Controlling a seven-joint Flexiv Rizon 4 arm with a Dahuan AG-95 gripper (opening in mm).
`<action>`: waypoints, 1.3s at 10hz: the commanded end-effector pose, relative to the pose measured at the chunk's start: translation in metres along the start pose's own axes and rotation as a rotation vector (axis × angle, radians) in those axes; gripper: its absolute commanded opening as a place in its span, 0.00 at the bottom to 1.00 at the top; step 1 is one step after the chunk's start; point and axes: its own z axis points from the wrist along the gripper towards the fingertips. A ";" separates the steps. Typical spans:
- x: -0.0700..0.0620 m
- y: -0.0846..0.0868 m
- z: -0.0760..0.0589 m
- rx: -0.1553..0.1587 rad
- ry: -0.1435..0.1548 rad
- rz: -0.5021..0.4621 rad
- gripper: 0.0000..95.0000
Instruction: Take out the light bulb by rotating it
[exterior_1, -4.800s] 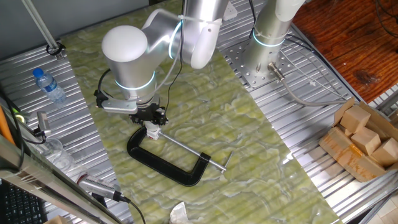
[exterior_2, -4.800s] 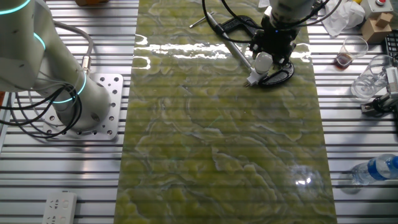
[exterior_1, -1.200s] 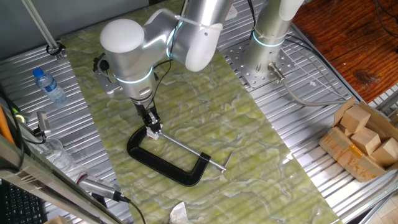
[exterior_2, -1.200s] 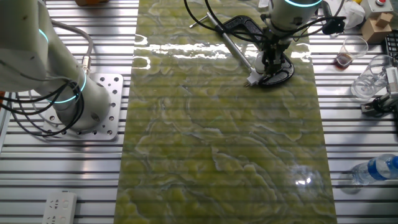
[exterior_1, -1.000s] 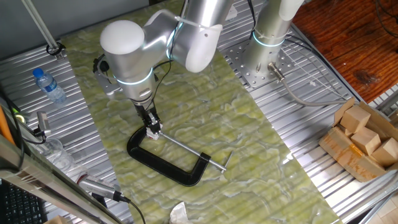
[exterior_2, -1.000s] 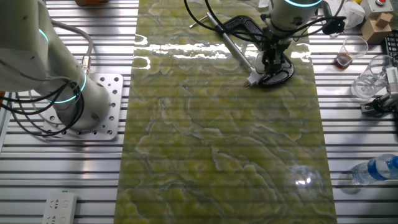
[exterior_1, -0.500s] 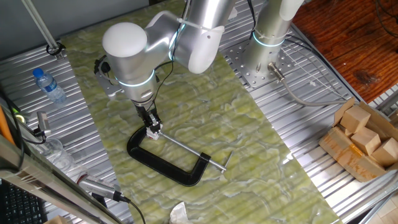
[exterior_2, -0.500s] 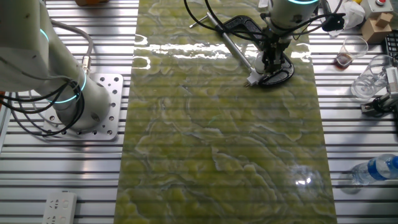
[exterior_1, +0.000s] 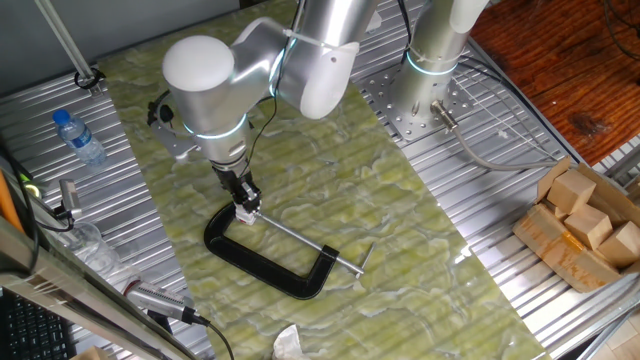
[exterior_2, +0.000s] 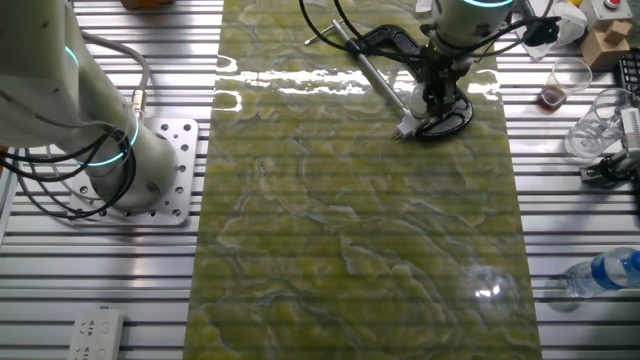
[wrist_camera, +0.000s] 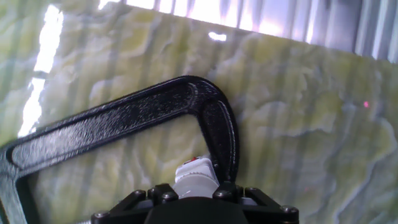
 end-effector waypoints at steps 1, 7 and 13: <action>0.000 0.000 0.000 0.007 0.005 -0.223 0.00; 0.000 0.001 0.000 -0.002 0.003 -0.676 0.00; 0.000 0.002 -0.001 -0.003 0.012 -0.979 0.00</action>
